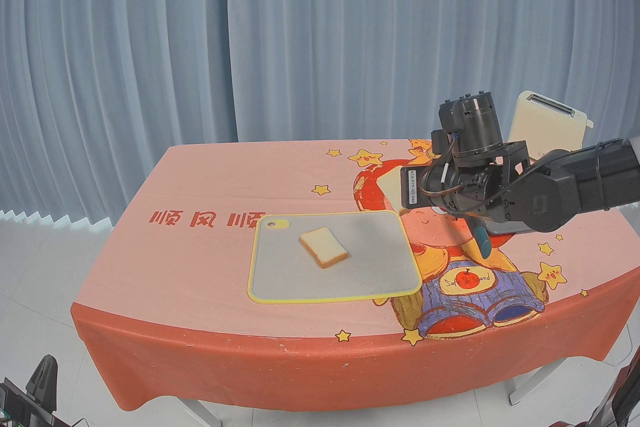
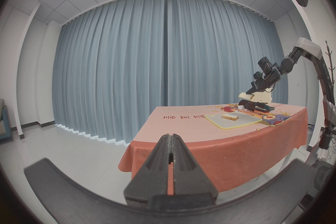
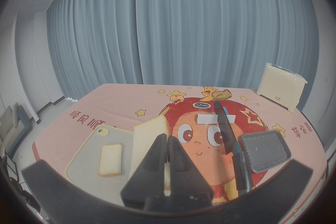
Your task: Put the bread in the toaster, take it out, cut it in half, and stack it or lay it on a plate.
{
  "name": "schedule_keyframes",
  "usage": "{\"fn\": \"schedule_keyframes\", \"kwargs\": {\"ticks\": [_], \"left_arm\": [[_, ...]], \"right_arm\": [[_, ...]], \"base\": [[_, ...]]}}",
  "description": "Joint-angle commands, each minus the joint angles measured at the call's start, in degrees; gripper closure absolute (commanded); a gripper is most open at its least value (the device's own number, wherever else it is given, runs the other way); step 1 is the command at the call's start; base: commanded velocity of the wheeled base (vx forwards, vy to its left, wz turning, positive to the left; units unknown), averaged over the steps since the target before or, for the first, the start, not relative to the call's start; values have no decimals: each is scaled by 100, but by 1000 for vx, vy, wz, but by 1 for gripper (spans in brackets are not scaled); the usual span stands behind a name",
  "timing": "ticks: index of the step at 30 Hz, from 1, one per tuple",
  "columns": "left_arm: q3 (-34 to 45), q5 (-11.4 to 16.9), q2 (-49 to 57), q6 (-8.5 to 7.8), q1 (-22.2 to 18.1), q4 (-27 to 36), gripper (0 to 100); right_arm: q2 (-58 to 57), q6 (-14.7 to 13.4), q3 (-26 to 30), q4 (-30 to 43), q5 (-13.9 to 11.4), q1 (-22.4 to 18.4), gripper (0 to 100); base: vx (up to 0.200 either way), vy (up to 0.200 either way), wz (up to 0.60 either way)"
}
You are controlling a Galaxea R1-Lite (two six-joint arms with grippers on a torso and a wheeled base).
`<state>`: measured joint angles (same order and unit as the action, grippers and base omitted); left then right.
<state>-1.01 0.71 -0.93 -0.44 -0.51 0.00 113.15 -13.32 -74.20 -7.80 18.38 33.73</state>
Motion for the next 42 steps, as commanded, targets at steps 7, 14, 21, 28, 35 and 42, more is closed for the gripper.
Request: {"fn": "schedule_keyframes", "kwargs": {"ticks": [7,14,21,28,35,42], "left_arm": [[92,0,93,0,-2,0,100],[92,0,93,0,-2,0,100],[92,0,93,0,-2,0,100],[92,-9,93,9,-2,0,100],[92,-9,93,9,-2,0,100],[92,-18,93,9,-2,0,100]], "right_arm": [[-768,-65,714,-55,-10,72,100],[-1129,-56,1145,-55,7,134,100],[-1472,-56,1391,-72,-1,134,100],[-1911,-74,1787,-81,-1,107,100],[-2052,-74,1998,-81,16,90,100],[-2227,-65,2094,-72,69,99,100]], "base": [[0,0,0],[0,0,0],[0,0,0],[0,0,0],[0,0,0],[0,0,0]]}}
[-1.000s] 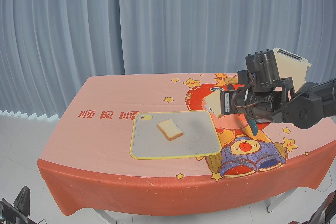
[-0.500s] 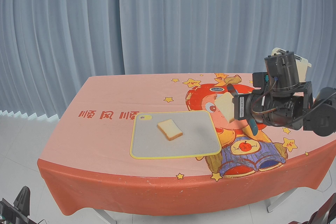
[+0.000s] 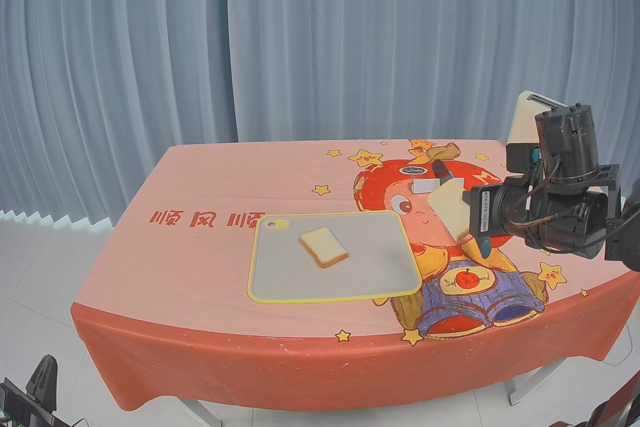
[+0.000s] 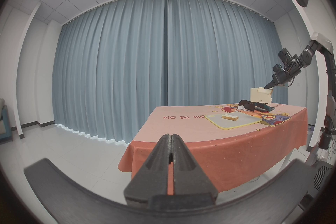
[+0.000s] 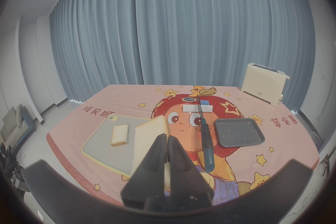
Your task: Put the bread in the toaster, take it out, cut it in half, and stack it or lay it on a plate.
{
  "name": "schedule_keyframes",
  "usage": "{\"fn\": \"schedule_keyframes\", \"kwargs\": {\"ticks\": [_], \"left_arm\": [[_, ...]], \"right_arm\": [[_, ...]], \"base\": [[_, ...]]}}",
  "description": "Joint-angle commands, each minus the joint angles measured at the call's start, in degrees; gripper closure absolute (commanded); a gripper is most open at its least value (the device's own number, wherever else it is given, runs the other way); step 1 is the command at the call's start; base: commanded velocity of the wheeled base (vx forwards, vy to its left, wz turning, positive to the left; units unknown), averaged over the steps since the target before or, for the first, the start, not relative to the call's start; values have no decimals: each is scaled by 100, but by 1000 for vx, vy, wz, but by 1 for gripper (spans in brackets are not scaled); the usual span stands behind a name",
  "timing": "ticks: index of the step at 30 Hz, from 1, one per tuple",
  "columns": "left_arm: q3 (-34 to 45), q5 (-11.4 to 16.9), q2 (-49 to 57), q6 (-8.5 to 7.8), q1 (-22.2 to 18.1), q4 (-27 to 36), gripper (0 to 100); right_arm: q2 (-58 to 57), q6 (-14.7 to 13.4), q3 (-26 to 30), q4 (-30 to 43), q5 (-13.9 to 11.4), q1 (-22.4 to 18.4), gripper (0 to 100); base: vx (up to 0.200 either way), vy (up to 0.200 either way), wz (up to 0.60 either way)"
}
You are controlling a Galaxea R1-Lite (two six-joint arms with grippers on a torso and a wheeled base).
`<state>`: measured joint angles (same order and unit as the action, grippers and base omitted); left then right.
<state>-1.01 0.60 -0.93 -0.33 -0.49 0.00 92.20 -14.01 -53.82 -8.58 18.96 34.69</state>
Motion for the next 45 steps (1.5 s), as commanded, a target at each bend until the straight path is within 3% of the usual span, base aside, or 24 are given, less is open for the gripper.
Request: {"fn": "schedule_keyframes", "kwargs": {"ticks": [1,9,14,34,45], "left_arm": [[92,2,93,-2,-4,0,100],[92,2,93,-2,-4,0,100],[92,2,93,-11,-4,0,100],[101,2,93,-2,-4,0,100],[92,2,93,-2,-4,0,100]], "right_arm": [[-185,12,144,-3,12,11,100],[-571,-14,654,-12,-94,-130,100],[-694,-120,856,-21,-331,-341,100],[-888,-58,504,-21,-384,-982,100],[-844,-14,320,-21,-929,-1633,100]], "base": [[0,0,0],[0,0,0],[0,0,0],[0,0,0],[0,0,0]]}}
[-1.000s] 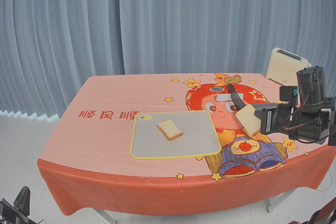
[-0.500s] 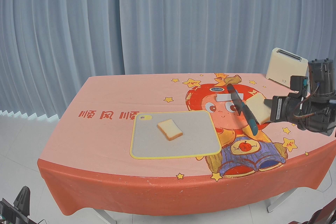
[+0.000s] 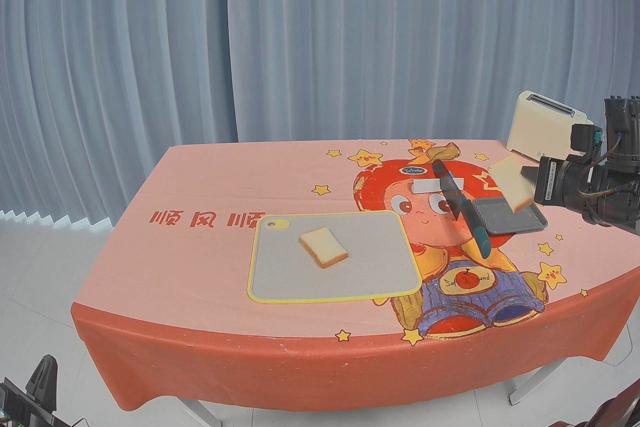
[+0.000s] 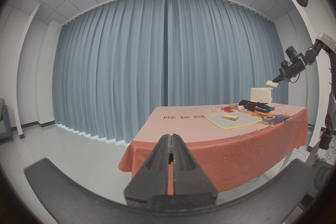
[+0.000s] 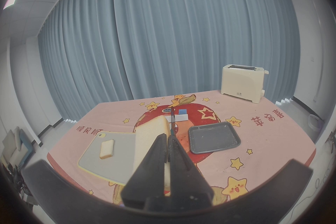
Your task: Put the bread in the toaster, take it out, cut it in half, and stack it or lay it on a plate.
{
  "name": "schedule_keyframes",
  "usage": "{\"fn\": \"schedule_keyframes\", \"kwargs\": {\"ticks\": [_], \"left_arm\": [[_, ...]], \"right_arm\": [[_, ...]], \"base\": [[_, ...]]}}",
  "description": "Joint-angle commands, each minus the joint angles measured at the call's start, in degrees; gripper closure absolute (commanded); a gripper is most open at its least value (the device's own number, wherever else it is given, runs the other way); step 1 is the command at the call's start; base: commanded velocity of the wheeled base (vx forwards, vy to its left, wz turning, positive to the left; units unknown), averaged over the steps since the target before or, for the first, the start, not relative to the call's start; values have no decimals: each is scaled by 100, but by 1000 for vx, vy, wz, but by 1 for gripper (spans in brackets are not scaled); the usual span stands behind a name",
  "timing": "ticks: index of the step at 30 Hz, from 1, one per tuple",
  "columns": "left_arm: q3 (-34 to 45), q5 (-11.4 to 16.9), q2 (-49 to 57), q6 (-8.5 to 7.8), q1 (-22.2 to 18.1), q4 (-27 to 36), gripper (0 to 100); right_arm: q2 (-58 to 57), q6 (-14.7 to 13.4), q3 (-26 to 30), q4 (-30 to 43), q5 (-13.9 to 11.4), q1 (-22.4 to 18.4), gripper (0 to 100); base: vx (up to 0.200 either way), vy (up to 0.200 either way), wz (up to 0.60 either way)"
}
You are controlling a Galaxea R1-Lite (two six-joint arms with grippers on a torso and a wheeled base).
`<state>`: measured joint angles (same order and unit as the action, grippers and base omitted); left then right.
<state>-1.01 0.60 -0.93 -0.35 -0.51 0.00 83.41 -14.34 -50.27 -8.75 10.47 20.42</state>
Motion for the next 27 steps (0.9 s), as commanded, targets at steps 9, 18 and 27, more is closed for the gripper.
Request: {"fn": "schedule_keyframes", "kwargs": {"ticks": [9,18,27], "left_arm": [[92,2,93,0,-2,0,100],[101,2,93,0,-2,0,100],[101,-7,93,0,-2,0,100]], "right_arm": [[299,10,-61,-478,-414,-565,100],[527,10,-61,-865,-423,-750,100],[879,10,-158,-1304,-441,-1022,100]], "base": [[0,0,0],[0,0,0],[0,0,0]]}}
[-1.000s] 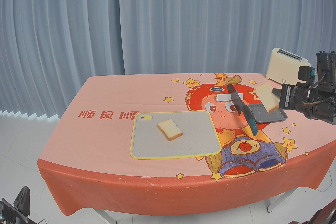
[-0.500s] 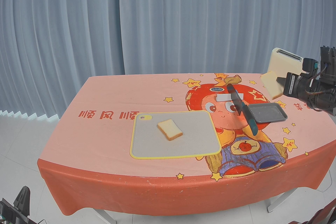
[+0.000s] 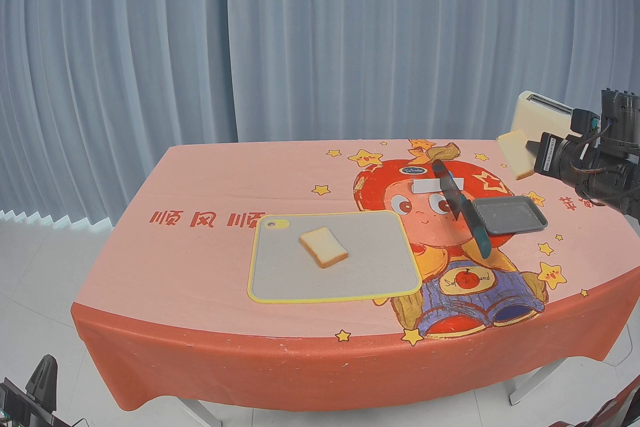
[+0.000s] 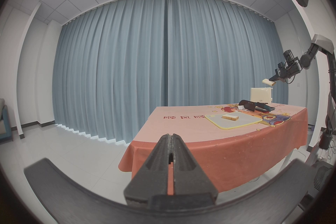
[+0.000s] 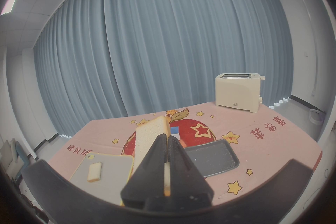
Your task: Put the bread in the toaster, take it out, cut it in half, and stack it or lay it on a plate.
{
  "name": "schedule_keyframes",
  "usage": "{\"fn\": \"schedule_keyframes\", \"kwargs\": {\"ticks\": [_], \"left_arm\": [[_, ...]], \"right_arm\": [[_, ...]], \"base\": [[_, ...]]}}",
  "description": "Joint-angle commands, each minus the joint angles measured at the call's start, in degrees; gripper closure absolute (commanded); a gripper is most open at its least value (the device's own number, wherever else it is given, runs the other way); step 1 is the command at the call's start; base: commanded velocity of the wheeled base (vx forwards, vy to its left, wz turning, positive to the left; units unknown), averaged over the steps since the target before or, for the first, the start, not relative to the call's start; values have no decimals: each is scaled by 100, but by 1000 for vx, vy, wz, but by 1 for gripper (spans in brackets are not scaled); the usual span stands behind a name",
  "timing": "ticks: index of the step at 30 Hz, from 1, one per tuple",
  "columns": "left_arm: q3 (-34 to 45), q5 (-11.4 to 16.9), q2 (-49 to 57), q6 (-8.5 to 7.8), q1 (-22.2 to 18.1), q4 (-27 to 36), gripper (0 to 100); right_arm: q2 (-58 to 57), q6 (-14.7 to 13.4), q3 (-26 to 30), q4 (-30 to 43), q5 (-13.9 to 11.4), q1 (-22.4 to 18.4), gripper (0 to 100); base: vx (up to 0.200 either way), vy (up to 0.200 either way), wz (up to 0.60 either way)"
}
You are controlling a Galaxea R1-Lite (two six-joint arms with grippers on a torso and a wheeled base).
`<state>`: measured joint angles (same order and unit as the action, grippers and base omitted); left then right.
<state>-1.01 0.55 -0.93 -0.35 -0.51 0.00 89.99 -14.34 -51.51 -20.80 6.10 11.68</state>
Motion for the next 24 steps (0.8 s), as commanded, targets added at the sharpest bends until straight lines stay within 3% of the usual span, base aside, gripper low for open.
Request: {"fn": "schedule_keyframes", "kwargs": {"ticks": [1,7,24], "left_arm": [[101,-2,93,0,-2,0,100],[101,-2,93,0,-2,0,100],[101,7,93,0,-10,0,100]], "right_arm": [[256,10,-61,-126,-12,-201,100],[370,10,-307,-135,-161,-315,100],[889,10,-571,-161,-170,-614,100]], "base": [[0,0,0],[0,0,0],[0,0,0]]}}
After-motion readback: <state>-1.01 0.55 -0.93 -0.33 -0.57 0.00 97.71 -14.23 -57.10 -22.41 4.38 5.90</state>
